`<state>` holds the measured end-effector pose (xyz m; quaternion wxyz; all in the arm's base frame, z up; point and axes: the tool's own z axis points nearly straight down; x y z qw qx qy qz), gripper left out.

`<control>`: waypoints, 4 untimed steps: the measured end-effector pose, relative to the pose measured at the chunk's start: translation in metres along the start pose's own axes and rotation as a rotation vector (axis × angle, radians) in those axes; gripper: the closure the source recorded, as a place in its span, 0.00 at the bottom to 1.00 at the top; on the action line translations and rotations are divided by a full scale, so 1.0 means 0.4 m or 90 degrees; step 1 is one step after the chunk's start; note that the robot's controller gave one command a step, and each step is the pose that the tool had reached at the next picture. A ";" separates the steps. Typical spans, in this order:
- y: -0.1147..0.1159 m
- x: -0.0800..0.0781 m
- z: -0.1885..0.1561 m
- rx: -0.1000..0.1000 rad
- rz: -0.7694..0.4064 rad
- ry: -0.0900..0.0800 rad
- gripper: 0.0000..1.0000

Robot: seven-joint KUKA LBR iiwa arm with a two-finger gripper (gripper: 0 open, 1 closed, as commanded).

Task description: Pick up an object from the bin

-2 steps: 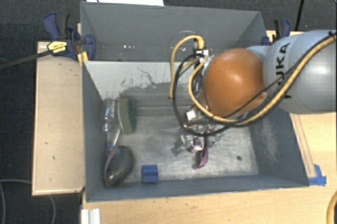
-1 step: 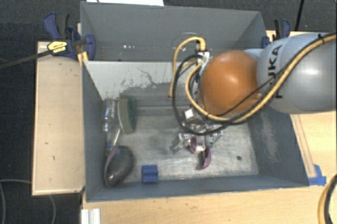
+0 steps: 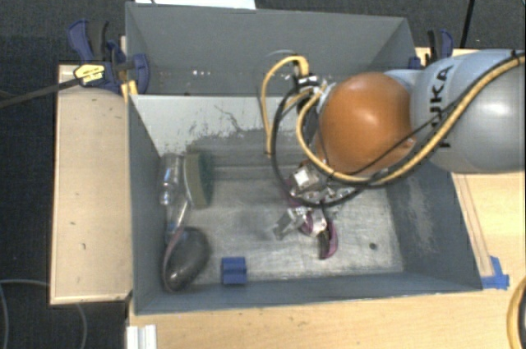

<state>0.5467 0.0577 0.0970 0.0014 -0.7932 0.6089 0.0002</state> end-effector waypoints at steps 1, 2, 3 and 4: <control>-0.064 0.029 0.012 -0.001 0.082 0.001 0.00; -0.042 0.065 -0.011 0.002 -0.097 0.000 0.00; -0.003 0.192 0.000 0.000 0.193 0.001 0.00; -0.016 0.237 0.028 0.002 0.263 0.004 0.00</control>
Offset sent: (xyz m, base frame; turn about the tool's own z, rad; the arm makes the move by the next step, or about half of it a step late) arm 0.0265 -0.0057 -0.0087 0.1274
